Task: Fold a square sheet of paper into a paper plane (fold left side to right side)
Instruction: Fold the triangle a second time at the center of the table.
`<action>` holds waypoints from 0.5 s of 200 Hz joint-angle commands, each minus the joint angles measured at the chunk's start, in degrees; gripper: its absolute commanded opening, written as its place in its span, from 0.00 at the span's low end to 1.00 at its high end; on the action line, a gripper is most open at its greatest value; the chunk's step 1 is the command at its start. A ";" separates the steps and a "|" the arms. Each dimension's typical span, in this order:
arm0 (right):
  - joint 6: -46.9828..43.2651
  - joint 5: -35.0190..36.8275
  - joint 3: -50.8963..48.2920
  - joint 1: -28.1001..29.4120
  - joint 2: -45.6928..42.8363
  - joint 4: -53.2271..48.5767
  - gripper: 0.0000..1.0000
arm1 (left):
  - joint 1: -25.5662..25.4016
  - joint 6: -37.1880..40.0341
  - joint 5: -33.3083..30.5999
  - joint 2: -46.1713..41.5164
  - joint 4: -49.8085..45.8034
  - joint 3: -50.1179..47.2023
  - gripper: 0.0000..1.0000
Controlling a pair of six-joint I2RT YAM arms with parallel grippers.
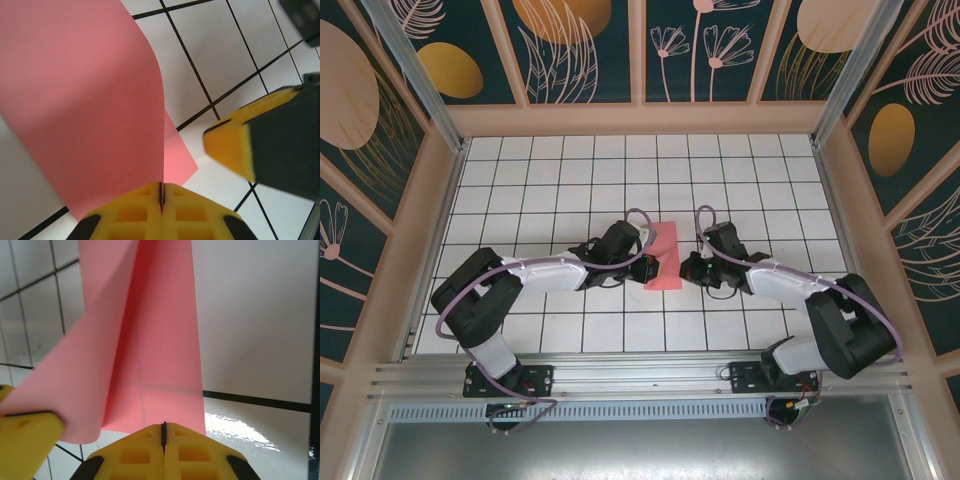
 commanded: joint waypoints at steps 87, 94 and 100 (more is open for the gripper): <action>-0.46 2.63 1.72 2.10 7.66 -4.96 0.00 | 0.78 5.98 -4.86 0.85 -7.50 3.25 0.00; -0.63 2.84 1.77 2.10 7.63 -5.39 0.00 | 0.86 6.35 -5.02 0.81 -7.66 3.58 0.00; -0.76 2.94 1.77 2.10 7.68 -5.70 0.00 | 0.86 6.57 -5.31 0.83 -7.93 3.87 0.00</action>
